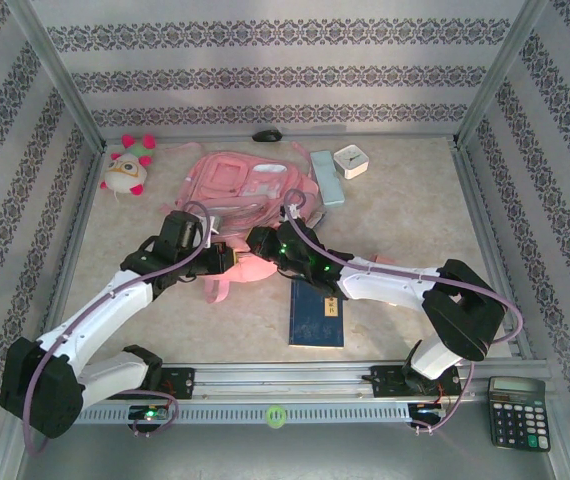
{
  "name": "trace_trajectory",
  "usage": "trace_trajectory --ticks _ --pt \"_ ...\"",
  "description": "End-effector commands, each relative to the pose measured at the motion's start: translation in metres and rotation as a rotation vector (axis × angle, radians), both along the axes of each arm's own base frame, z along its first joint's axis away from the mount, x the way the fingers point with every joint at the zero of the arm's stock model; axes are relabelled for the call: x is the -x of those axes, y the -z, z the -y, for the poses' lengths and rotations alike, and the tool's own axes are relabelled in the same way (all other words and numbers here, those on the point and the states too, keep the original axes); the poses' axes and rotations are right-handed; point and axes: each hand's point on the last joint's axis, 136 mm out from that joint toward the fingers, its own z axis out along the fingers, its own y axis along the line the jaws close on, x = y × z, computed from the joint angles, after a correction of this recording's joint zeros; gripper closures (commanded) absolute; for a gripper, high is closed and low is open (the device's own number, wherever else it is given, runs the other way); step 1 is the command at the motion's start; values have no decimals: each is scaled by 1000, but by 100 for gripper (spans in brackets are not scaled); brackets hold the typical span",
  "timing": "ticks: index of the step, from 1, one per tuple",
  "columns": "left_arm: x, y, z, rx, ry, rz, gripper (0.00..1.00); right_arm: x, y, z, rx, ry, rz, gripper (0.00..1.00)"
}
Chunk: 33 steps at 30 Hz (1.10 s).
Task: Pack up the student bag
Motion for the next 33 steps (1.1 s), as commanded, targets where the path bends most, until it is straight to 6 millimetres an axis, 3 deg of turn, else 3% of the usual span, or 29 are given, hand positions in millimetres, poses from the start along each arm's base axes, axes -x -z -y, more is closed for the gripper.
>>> trace_trajectory --ticks 1,4,6,7,9,10,12,15,18,22,25,33 --pt "-8 -29 1 60 -9 59 100 18 -8 -18 -20 -146 71 100" --pt "-13 -22 3 45 8 82 100 28 -10 -29 -56 -212 77 100" --pt "-13 -13 -3 -30 30 86 100 28 -2 -25 -48 -193 55 100" --pt "-13 -10 -5 -69 57 99 100 27 2 -20 -43 -178 46 96" --pt "-10 -7 -4 -90 106 116 100 24 9 -13 -30 -171 34 70" --pt "-8 -5 -1 -79 122 117 100 23 13 -9 -19 -173 23 64" --pt "-3 -6 11 3 170 112 100 21 22 -4 -20 -175 -12 56" --pt "5 -6 30 136 223 85 100 21 31 -3 -51 -172 -77 54" --pt "10 4 33 171 234 57 100 18 32 -3 -71 -139 -88 57" --pt "9 19 28 147 206 56 95 10 28 -4 -82 -115 -63 82" --pt "4 29 27 151 174 57 91 9 31 -5 -82 -107 -74 92" --pt "0 56 28 172 139 12 81 8 42 1 -70 -70 -99 100"
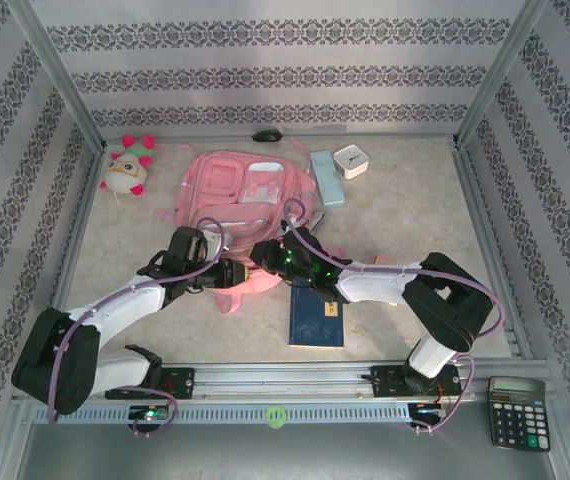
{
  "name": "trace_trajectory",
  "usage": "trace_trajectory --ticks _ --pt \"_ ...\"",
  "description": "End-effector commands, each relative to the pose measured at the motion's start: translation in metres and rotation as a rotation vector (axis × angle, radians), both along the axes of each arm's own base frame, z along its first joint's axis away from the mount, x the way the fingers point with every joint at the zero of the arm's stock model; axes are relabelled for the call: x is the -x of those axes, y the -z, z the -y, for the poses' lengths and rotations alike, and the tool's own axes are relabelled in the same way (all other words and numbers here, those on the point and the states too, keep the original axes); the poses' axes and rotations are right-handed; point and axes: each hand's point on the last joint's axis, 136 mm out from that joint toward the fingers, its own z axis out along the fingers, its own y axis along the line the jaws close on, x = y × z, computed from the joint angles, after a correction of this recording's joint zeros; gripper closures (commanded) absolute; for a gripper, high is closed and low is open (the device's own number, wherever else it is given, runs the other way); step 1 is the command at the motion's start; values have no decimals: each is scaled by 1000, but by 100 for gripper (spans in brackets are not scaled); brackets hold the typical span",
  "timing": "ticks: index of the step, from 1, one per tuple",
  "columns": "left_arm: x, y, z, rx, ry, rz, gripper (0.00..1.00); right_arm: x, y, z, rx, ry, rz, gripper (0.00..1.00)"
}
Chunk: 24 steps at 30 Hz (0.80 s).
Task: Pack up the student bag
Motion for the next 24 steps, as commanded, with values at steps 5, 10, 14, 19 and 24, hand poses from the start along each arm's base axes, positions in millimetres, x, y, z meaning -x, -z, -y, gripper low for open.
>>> trace_trajectory --ticks 5,10,14,19,24 --pt "-3 0 3 45 0 19 99 -7 -4 1 -23 44 26 100" --pt "4 -9 0 28 3 5 100 -12 4 10 16 73 24 100" --pt "1 -15 -23 -90 -78 -5 100 -9 20 37 68 105 11 100" --pt "-2 -20 -50 -138 -178 -33 100 -2 33 69 176 99 38 100" --pt "0 -11 -61 -230 -165 -53 100 0 19 71 179 39 102 100"
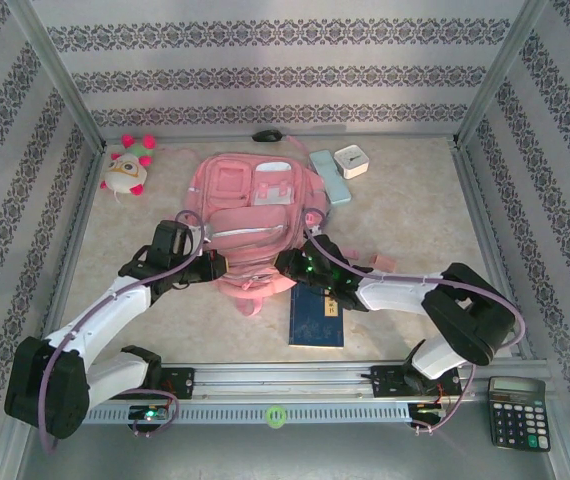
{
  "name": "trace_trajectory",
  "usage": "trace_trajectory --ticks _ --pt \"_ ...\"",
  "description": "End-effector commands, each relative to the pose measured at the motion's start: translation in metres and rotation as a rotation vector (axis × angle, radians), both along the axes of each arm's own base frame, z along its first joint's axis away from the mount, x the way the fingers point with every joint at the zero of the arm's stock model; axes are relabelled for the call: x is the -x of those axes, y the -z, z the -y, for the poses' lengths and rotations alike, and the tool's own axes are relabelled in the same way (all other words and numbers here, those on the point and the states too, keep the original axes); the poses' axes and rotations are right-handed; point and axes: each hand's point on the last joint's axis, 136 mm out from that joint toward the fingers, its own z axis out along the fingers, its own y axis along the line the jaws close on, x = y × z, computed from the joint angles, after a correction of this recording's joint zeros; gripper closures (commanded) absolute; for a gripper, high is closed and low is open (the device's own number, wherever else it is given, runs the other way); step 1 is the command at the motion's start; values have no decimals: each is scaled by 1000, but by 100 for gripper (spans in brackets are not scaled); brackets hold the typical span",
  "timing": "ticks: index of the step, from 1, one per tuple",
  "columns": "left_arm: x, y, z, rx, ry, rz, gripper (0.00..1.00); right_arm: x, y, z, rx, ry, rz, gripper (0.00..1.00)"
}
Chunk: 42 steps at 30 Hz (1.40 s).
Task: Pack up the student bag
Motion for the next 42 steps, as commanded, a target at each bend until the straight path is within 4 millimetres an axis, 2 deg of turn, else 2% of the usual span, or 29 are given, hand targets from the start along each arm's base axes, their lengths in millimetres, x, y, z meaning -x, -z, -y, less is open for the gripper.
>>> trace_trajectory --ticks 1,2,4,7,9,15,22,32,37,40,42 --pt "4 16 -23 -158 -17 -42 100 -4 -15 7 32 -28 91 100" --pt "3 17 -23 -170 -6 -43 100 -3 -20 7 21 -35 99 100" --pt "3 5 -2 -73 83 -15 100 -2 -30 3 -3 -47 108 100" --pt "9 -20 28 115 187 60 72 -6 -44 -3 -38 -50 118 100" --pt "14 -23 34 121 208 76 67 -8 -51 -8 -55 -57 122 100" --pt "37 0 43 78 268 12 57 -13 -59 -19 -71 -67 128 100" --pt "42 20 45 6 293 -4 48 -13 -62 -17 -70 -58 137 100" --pt "22 26 78 23 291 70 49 -8 -72 -29 -91 -77 146 100" --pt "5 29 85 -18 246 119 50 -7 -70 -35 -103 -77 134 100" --pt "-5 31 87 -39 207 137 53 -7 -73 -39 -121 -75 131 100" --pt "-9 32 91 -36 197 151 60 -6 -77 -41 -129 -77 133 100"
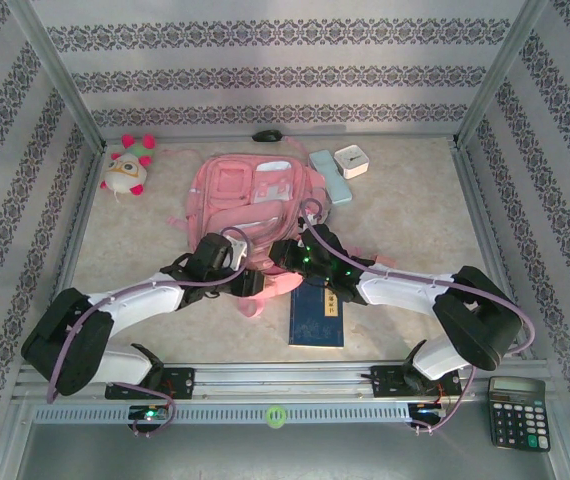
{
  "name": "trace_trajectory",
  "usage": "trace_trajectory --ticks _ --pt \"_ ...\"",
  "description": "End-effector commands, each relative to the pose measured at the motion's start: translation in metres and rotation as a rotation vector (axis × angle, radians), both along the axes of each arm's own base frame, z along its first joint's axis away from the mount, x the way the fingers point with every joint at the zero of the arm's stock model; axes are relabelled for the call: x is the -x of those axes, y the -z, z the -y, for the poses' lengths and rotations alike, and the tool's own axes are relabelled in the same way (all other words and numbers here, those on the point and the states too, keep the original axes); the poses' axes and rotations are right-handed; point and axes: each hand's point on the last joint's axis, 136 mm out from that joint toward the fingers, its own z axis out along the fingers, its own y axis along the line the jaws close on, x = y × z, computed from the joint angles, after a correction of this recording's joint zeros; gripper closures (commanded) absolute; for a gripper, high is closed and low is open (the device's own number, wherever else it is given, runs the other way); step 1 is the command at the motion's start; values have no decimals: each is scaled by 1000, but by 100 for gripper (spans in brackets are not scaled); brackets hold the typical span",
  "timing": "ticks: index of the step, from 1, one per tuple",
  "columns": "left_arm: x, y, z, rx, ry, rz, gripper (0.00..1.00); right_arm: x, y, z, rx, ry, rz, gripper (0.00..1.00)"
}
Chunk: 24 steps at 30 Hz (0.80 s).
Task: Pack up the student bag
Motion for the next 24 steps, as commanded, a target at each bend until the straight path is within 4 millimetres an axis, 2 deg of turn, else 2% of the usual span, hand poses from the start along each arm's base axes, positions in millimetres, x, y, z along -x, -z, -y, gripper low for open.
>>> trace_trajectory --ticks 1,5,7,12,15,20,24 --pt "-21 -14 16 38 -31 87 66 -3 -38 -23 -100 -23 71 100" --pt "-21 -11 19 40 -34 66 93 -4 -36 -19 -95 -4 65 100" --pt "-19 -13 15 18 -42 53 100 -5 -31 -15 -78 7 57 100" --pt "-9 -19 -5 -82 -62 33 100 -7 -17 1 -28 33 47 100" --pt "-3 -17 -25 -169 -86 36 100 -8 -16 10 -24 49 48 100" --pt "3 -11 -55 -283 -118 41 100 -9 -26 23 -30 61 70 100" --pt "1 -11 -71 -330 -145 50 100 -7 -36 26 -45 52 86 100"
